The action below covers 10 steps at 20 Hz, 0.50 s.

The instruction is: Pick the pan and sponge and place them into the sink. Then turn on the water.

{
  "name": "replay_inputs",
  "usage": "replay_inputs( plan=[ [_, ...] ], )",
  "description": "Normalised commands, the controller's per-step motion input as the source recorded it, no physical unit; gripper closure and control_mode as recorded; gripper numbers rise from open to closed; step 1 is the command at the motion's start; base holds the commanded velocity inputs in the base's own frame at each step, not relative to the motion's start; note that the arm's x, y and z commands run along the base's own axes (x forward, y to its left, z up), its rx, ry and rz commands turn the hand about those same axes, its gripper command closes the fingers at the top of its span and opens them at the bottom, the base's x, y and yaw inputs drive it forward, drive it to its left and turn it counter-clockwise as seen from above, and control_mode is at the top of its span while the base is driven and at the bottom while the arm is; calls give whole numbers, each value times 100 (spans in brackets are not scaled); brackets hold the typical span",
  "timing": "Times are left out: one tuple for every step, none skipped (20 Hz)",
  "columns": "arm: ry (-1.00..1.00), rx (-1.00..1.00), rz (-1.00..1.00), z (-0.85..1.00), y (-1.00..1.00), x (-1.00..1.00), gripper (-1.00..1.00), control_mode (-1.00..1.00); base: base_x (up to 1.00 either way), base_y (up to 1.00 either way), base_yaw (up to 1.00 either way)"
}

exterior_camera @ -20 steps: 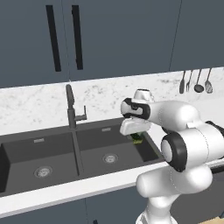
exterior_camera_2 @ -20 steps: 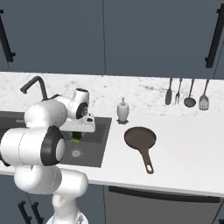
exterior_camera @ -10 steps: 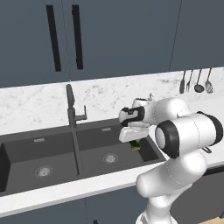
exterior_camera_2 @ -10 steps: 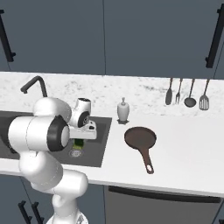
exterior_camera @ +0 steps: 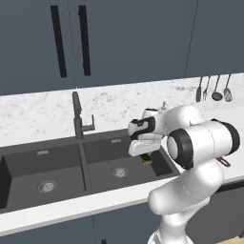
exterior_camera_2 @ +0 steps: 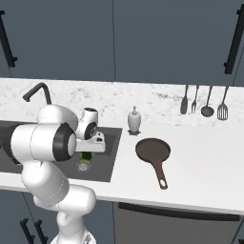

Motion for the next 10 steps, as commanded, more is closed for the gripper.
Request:
replay_inputs(
  plan=[
    [0, 0, 0, -4, 0, 14, 100, -100, 0, 0, 0],
    [0, 0, 0, -4, 0, 10, 100, -100, 0, 0, 0],
    [0, -1, 0, -3, 5, 9, 100, -100, 0, 0, 0],
    [0, -2, 0, -1, 6, 19, 100, -100, 0, 0, 0],
    [0, -2, 0, -3, 1, 27, 100, -100, 0, 0, 0],
    [0, -1, 0, -3, 0, 30, 100, -100, 0, 0, 0],
    [0, -2, 0, -5, 4, 26, 100, -100, 0, 0, 0],
    [0, -3, 0, -9, 7, 24, 100, -100, 0, 0, 0],
    [0, -1, 0, -21, 5, 9, 100, -100, 0, 0, 0],
    [0, -4, 0, -16, 11, 17, 100, -100, 0, 0, 0]
  ],
)
